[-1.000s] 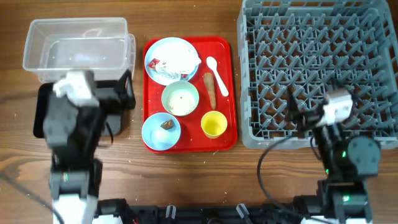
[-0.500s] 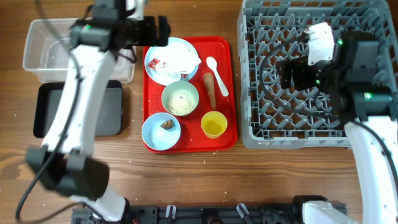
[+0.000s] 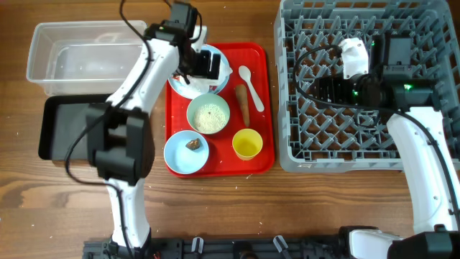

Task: Sort waste into correct bins and load items into the dishwasher rack
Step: 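Reach the left gripper into the white plate and grasp the white tissue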

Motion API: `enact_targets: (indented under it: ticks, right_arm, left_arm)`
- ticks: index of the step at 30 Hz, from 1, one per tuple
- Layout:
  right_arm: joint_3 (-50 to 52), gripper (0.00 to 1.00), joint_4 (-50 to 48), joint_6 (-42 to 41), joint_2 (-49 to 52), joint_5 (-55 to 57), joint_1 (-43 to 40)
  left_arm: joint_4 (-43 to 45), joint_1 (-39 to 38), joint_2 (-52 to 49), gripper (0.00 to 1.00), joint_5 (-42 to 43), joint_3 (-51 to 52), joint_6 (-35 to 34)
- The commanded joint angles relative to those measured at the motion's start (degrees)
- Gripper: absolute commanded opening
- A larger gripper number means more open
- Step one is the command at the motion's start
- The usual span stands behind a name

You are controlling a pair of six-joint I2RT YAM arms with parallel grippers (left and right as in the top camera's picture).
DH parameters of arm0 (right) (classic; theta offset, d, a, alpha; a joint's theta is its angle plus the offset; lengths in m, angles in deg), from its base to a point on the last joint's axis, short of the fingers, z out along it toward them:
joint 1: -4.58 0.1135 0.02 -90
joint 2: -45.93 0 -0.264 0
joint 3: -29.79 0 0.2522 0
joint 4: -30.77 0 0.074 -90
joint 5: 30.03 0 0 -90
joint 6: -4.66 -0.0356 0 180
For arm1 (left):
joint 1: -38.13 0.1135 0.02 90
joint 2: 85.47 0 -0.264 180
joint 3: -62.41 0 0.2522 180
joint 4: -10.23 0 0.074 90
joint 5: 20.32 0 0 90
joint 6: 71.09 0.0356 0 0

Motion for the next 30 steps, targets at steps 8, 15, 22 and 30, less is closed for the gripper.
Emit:
enact_targets:
  ticks: [8, 15, 22, 30]
  right_arm:
    - [-1.2, 1.0, -0.3, -1.4, 0.6, -1.2, 0.0]
    - [-1.2, 1.0, -0.8, -1.3, 0.6, -1.2, 0.0]
    - [-1.2, 1.0, -0.8, -1.3, 0.6, -1.2, 0.0]
    - [-1.2, 1.0, -0.8, -1.3, 0.6, -1.2, 0.0]
  left_arm:
    - [5.4, 0.0, -9.6, 1.0, -0.6, -0.4, -0.9]
    - [7.0, 0.0, -11.0, 0.4, -0.6, 1.4, -0.9]
    - [6.5, 0.3, -10.2, 0.04, -0.6, 1.0, -4.3]
    - [-0.3, 6.3, 4.6, 0.04, -0.5, -5.5, -8.3]
